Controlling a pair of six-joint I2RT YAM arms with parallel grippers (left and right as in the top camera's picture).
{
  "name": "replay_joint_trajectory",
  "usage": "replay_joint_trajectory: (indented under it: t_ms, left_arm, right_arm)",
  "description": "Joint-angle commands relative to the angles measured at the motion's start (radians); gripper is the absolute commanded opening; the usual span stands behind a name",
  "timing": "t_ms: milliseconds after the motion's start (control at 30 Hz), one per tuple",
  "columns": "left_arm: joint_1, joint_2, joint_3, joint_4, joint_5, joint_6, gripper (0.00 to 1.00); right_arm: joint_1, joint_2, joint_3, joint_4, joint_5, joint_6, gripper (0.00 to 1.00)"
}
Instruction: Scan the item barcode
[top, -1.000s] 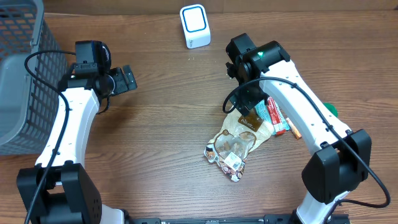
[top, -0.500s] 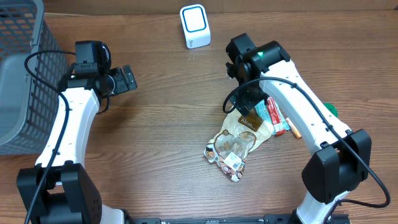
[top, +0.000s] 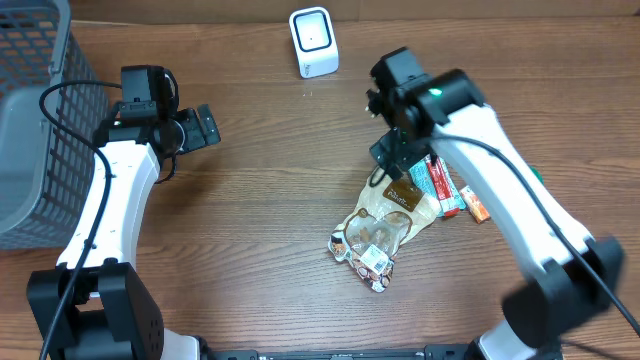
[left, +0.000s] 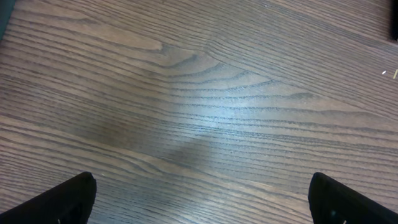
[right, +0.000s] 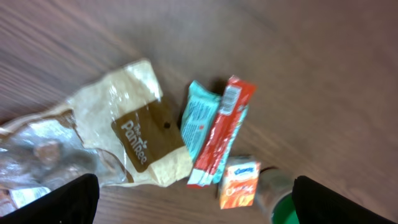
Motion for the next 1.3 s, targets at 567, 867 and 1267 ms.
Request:
replay_joint_trajectory:
  t_ms: [567,867,1267]
  left_arm:
    - [0.002,0.002,0.014,0.002,-0.01,-0.002,1.0]
    - [0.002,0.002,0.014,0.002,-0.01,-0.002,1.0]
    - [0.002,0.002,0.014,0.002,-0.01,-0.002,1.0]
  right_arm:
    - [-0.003,-0.905,0.009,0.032,-0.002,0.012,1.0]
    - [-0.042,-1.194,-0.047,-0.012,-0.116,0.011,1.0]
    - [-0.173,-1.562,-0.644,0.433,-0.246,0.012,1.0]
